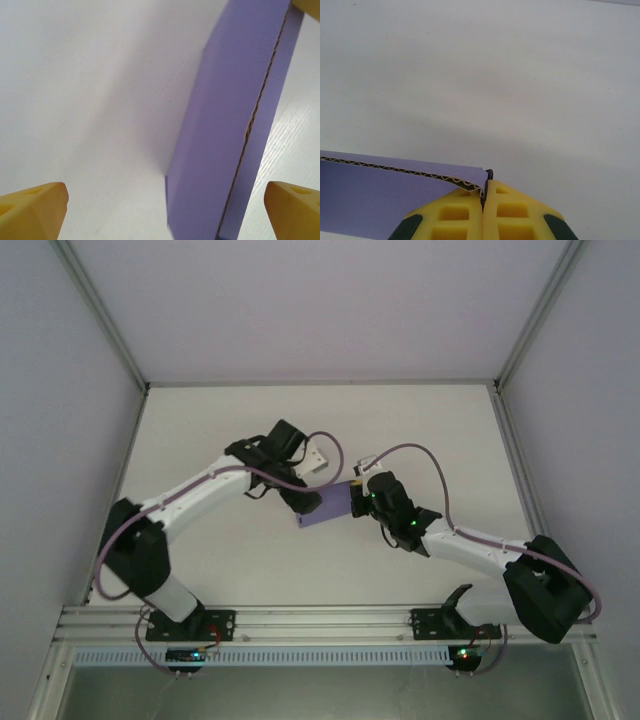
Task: Assemble paper box
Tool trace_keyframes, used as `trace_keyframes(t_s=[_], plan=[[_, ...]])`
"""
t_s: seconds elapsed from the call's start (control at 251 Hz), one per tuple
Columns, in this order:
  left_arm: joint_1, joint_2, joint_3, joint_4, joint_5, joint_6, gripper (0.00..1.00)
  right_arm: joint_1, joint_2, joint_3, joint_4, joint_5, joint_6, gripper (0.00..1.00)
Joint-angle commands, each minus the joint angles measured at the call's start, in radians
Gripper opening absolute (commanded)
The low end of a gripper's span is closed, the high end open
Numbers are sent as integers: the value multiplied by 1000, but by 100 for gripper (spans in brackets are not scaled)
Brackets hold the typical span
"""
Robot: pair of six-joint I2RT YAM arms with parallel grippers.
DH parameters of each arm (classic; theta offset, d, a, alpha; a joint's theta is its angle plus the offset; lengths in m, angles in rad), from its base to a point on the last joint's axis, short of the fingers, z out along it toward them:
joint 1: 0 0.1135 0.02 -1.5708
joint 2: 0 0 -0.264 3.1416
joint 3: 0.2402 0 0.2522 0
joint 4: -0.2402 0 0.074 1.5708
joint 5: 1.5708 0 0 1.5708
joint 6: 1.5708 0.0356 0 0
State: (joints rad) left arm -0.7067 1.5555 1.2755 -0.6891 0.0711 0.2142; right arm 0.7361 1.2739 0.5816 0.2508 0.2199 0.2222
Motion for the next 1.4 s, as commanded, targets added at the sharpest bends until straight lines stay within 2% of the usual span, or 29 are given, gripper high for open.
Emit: trace_keyframes(t_s=[0.0, 0.04, 0.251, 0.447, 0.495, 0.543, 0.603, 0.663, 0.758, 0.942, 1.002, 1.034, 1.046, 1.217, 1.397], plan=[[2, -126, -73, 40, -108, -185, 100, 18, 28, -4, -176, 49, 57, 2], [2, -165, -102, 44, -113, -221, 100, 24, 30, 2, -186, 61, 64, 2], [0, -261, -189, 53, -93, -321, 73, 66, 45, 59, -267, 104, 71, 2], [-2, -206, -183, 83, 18, -350, 52, 81, 66, 99, -308, 120, 83, 3], [-1, -186, -180, 84, 5, -352, 49, 85, 73, 106, -310, 121, 85, 3], [0, -165, -168, 71, -21, -358, 38, 88, 77, 110, -315, 119, 88, 3], [0, -148, -156, 58, -27, -366, 29, 89, 80, 113, -321, 122, 93, 3], [-1, -143, -160, 59, -8, -370, 26, 89, 81, 115, -329, 119, 103, 4], [-2, -154, -176, 76, -16, -382, 13, 91, 82, 112, -324, 119, 102, 4], [-1, -151, -186, 95, -34, -408, 12, 97, 81, 115, -326, 111, 97, 4], [-2, -142, -183, 95, -44, -419, 9, 98, 82, 116, -328, 113, 97, 4], [-2, -137, -181, 98, -48, -436, 3, 98, 82, 117, -327, 114, 97, 4], [-2, -135, -179, 101, -48, -444, 0, 98, 83, 117, -327, 114, 97, 4], [-7, -119, -154, 109, -9, -668, 0, 114, 85, 127, -348, 154, 140, 4], [-30, -139, -166, 98, -120, -838, 0, 128, 80, 112, -365, 195, 230, 5]])
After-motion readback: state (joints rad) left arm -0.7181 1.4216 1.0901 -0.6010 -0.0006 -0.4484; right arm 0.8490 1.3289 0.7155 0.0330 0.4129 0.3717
